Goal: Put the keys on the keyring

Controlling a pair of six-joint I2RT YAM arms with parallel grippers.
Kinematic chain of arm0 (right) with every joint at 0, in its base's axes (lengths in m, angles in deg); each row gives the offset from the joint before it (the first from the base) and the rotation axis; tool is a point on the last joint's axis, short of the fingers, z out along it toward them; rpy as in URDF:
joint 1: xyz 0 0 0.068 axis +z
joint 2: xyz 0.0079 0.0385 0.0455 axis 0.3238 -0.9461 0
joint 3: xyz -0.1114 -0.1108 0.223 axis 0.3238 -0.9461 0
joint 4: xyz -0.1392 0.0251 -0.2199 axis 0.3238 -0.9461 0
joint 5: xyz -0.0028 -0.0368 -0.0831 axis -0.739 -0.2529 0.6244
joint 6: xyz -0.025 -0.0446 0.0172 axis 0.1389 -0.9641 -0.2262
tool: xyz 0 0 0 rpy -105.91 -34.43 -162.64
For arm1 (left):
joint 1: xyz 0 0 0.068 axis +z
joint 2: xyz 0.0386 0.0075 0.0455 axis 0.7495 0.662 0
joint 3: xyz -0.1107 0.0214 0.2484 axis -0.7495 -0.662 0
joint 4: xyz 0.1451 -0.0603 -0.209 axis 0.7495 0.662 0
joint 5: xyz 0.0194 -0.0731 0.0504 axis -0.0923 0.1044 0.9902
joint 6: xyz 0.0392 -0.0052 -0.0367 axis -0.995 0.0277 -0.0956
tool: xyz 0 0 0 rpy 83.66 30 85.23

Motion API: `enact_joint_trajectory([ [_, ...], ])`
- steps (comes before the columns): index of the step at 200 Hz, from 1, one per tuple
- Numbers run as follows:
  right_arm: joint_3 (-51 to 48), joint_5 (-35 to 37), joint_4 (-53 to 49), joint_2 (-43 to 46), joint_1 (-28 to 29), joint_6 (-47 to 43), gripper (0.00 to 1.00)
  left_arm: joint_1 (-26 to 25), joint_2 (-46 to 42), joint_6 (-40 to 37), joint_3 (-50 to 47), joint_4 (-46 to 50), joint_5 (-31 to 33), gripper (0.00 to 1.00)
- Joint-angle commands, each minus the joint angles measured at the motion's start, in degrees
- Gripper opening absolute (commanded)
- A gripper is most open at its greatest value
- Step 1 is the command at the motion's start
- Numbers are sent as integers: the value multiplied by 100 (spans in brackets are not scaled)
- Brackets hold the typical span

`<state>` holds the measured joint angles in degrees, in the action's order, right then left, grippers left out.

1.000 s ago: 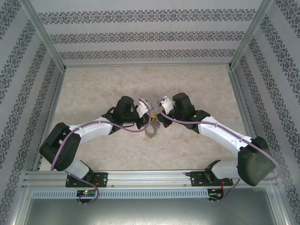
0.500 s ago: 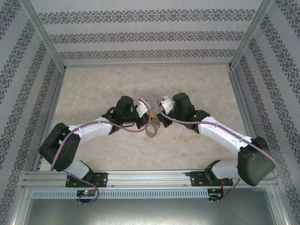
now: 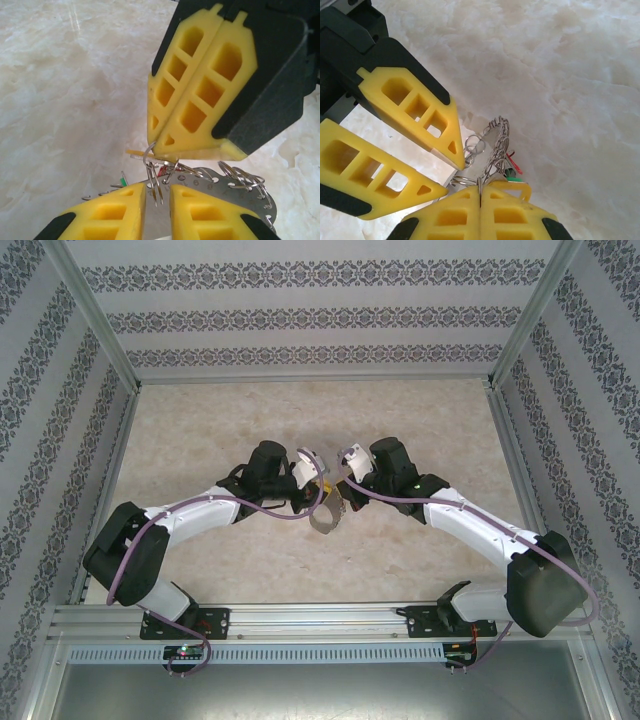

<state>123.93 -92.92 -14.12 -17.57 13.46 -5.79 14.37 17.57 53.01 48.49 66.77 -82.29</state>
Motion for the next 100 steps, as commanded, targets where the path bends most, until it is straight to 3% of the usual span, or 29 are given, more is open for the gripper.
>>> enact_joint_trajectory([
  [1, 40, -14, 114, 170, -28, 45, 0, -14, -15, -233, 179, 241, -115, 21],
  [100, -57, -23, 134, 262, -45, 67, 0, -10, 260, -207, 402, 147, -209, 24],
])
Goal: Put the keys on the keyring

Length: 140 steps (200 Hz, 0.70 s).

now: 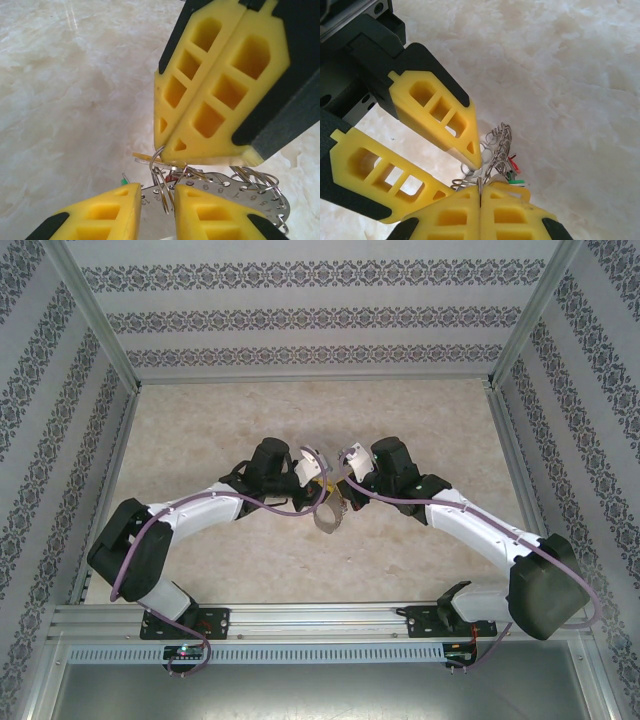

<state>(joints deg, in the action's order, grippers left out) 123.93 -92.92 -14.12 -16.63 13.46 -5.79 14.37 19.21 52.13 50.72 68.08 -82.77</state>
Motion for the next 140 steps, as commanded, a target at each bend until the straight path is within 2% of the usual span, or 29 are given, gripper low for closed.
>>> enact_joint_trajectory([
  [1, -57, -26, 132, 168, -45, 64, 0, -10, 94, -120, 177, 24, -161, 24],
  [62, -101, -84, 196, 194, -45, 116, 0, -11, 189, -224, 248, 180, -238, 18],
  [140, -116, -81, 259, 212, -54, 142, 0, -11, 296, -296, 361, 304, -343, 19],
])
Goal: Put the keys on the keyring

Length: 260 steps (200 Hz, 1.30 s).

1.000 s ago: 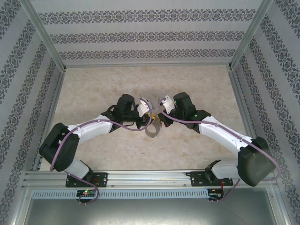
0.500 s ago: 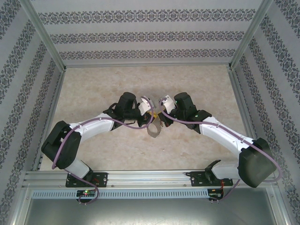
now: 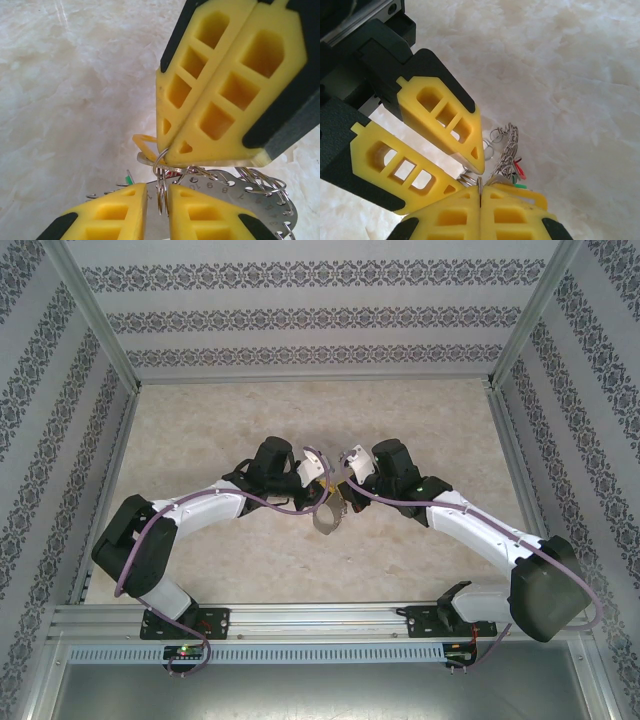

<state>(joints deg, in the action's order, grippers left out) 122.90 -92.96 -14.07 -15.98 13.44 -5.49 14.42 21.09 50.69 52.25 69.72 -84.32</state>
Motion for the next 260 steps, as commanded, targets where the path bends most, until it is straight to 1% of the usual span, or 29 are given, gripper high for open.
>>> enact_joint_trajectory([
  [1, -10, -77, 256, 147, -52, 111, 0, -15, 112, -152, 208, 140, -189, 19],
  [41, 0, -67, 262, 155, -52, 111, 0, -24, 134, -143, 229, 146, -311, 20],
  [68, -1, -59, 279, 152, -53, 143, 0, -24, 118, -177, 208, 209, -322, 17],
  [80, -6, -64, 292, 155, -52, 154, 0, -24, 118, -186, 209, 219, -322, 14],
  [95, -14, -68, 259, 164, -52, 154, 0, -24, 108, -177, 207, 194, -331, 5],
  [108, -40, -17, 233, 197, -52, 144, 0, -24, 99, -131, 201, 130, -310, 0],
  [145, -297, 328, 189, 258, -202, 331, 0, -19, -38, 73, -5, -276, -248, 0],
  [172, -402, 427, 137, 75, -333, 422, 0, -26, -130, 237, -222, -604, -236, 0],
  [190, -363, 331, 164, 6, -320, 468, 0, -24, -140, 308, -314, -755, -205, 0],
  [229, -291, 168, 351, 185, -281, 477, 0, -25, -153, 349, -316, -708, -82, 0],
  [241, -238, 10, 364, 221, -281, 452, 0, -24, -161, 297, -290, -593, -41, 4],
  [253, -193, -151, 372, 251, -267, 445, 0, -24, -158, 233, -241, -436, -24, 12],
  [260, -184, -221, 398, 276, -250, 436, 0, -24, -163, 191, -224, -381, -20, 13],
])
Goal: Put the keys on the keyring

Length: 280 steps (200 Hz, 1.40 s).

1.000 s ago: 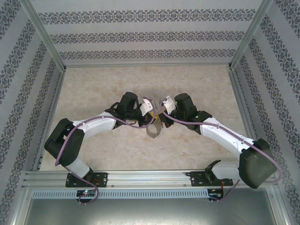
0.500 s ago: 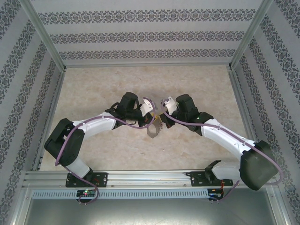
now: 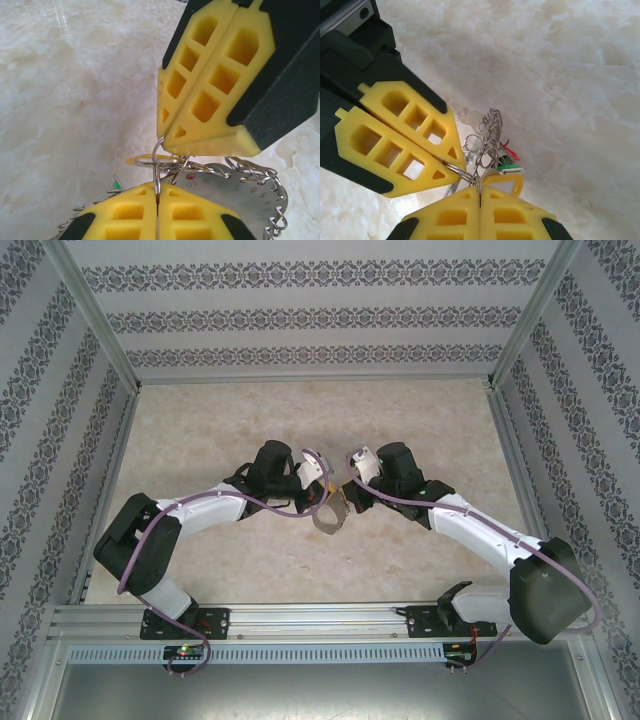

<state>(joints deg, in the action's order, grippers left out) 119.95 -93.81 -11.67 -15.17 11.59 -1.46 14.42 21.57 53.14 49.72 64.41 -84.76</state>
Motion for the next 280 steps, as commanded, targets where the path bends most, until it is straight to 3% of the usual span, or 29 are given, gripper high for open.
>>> enact_joint_trajectory([
  [1, 112, -139, 162, 201, -62, 34, 0, -24, -213, -58, 34, 160, 27, 13],
  [73, 153, -325, 140, 296, 11, -64, 0, -24, -215, -176, 234, 394, -114, 27],
  [149, 241, -168, 145, 226, 19, -64, 0, -51, -370, -115, 218, 529, -318, 31],
  [241, 196, -149, 192, 272, 11, -62, 0, -165, -16, -133, 548, 687, -249, 31],
  [280, 163, -168, 198, 329, 20, -57, 0, -178, 92, -210, 674, 904, -119, 24],
])
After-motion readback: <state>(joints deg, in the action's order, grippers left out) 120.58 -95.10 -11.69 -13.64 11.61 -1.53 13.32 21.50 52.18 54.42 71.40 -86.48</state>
